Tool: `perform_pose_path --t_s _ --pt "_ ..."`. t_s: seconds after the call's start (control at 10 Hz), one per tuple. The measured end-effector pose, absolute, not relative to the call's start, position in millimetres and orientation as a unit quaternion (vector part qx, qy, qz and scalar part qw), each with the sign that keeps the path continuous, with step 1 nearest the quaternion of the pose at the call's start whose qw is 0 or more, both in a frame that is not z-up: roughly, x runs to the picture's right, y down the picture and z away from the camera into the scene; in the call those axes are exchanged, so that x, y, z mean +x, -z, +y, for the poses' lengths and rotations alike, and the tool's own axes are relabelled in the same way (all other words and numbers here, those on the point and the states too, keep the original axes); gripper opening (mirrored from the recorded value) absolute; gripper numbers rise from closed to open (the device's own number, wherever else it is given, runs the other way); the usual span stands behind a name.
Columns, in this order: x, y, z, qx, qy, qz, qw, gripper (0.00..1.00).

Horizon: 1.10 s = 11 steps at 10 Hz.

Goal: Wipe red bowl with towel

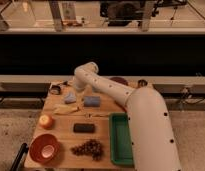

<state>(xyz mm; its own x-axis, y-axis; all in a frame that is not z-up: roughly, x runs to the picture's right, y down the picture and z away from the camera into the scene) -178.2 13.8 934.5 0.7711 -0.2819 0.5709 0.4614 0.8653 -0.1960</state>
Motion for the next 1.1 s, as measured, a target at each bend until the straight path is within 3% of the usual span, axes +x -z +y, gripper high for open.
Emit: perform_pose_path --t_s 1.1 --pt "-183 -954 34 -0.195 0.190 -0.307 0.912 0.60"
